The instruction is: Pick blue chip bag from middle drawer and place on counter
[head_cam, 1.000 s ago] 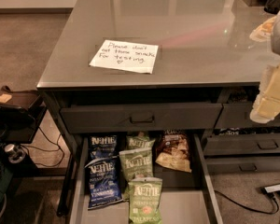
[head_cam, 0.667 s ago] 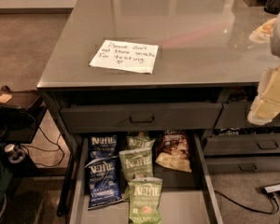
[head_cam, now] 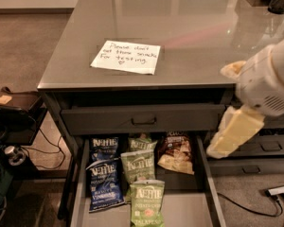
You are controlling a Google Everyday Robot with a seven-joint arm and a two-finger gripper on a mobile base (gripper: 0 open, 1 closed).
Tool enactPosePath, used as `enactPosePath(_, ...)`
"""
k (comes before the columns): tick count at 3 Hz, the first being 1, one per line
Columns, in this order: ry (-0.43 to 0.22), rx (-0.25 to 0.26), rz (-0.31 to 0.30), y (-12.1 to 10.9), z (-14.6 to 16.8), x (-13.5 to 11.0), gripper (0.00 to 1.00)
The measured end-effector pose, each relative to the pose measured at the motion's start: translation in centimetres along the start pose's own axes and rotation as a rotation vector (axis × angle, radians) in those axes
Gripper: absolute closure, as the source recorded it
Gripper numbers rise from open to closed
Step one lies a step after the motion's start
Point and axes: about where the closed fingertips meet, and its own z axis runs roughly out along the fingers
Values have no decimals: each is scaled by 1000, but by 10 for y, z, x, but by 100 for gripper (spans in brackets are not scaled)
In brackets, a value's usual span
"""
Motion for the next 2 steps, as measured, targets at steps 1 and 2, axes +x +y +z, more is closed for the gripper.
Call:
enactPosePath(1,-86,-20,19,24,55,-11,0)
enactPosePath(2,-176,-64,46,44,114,-22,0)
